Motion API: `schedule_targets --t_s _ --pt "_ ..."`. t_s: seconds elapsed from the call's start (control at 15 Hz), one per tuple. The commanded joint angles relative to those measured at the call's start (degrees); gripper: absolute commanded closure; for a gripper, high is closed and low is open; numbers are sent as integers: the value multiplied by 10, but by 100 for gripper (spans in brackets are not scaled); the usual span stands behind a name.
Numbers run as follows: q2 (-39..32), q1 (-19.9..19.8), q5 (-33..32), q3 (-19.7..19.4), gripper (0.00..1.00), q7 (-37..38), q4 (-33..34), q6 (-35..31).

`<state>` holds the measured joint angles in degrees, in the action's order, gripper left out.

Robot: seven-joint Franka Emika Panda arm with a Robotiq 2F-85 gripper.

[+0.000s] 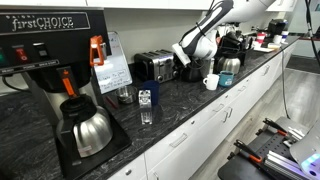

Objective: Push down the toaster lever to the right.

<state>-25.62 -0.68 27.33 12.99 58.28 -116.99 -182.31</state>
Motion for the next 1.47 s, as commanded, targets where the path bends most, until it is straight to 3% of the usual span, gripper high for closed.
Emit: schedule_targets --t_s 0.0,0.27,0.73,0.8,0.87,0.93,1.0,1.2,1.4 --pt "12 -34 2 32 100 -19 2 5" --pt "40 -81 9 92 100 -41 -7 12" --pt "100 -238 66 306 100 -129 -74 73" --pt "113 -270 93 340 74 -147 -86 90" --pt "124 -299 122 369 73 -167 -95 110" --pt "97 -239 83 316 67 -129 -77 69" --pt "104 -252 89 327 85 -136 -82 74" --pt "100 -246 87 323 67 -136 -82 72" --pt "100 -245 87 323 67 -135 -82 72"
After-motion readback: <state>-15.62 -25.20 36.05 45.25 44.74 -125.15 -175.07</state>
